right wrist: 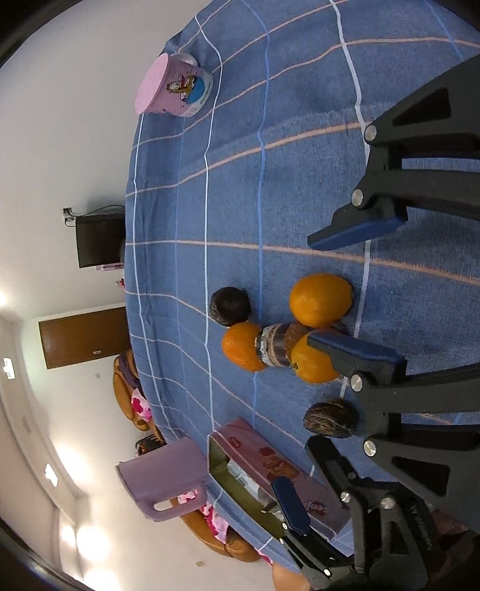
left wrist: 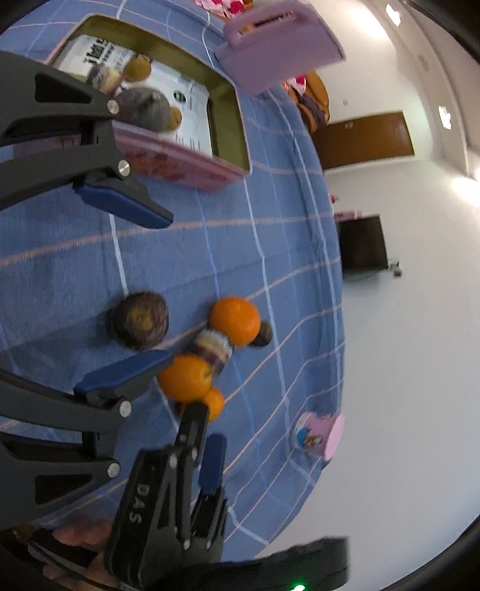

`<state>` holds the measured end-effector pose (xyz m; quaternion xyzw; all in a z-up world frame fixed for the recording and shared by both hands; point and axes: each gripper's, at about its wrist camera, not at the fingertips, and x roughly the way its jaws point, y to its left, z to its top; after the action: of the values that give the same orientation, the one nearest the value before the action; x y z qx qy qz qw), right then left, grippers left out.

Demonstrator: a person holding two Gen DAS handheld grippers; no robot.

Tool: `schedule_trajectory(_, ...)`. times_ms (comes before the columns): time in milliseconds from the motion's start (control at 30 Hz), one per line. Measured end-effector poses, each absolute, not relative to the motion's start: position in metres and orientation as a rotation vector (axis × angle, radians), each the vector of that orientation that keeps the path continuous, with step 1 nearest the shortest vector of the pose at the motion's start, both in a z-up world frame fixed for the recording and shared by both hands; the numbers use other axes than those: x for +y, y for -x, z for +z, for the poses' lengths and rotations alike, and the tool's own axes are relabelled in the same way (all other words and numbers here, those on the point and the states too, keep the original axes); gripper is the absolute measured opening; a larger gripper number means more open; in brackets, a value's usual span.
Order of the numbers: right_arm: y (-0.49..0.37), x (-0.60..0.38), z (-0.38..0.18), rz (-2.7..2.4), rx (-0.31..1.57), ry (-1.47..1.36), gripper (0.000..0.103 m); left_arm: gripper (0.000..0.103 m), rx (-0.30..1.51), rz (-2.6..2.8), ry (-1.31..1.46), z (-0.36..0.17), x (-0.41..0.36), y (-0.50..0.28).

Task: Organize fruits
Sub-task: 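Move the left tool to a dark brown fruit while the right tool moves to an orange, then close the left tool on the dark brown fruit while the right tool closes on the orange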

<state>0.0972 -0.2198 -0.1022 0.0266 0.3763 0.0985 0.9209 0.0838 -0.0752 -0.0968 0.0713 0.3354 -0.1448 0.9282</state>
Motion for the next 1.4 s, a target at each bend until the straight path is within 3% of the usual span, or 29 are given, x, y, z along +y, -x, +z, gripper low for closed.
schedule_trajectory(233,-0.106,-0.218,-0.102,0.209,0.801,-0.050,0.046,0.063,0.747,-0.322,-0.173,-0.104,-0.085,-0.095)
schedule_trajectory(367,-0.117,-0.218,-0.110,0.232,0.857,-0.059,0.046,0.041,0.792,-0.356,-0.131,-0.108,-0.083,-0.106)
schedule_trajectory(500,-0.119,-0.219,-0.110,0.246,0.854,-0.070,0.036,0.041,0.789,-0.353,-0.124,-0.109,-0.083,-0.107)
schedule_trajectory(1400,-0.099,-0.215,-0.091,0.242,0.708,-0.026,0.034,0.041,0.614,-0.246,-0.087,-0.092,-0.066,-0.088)
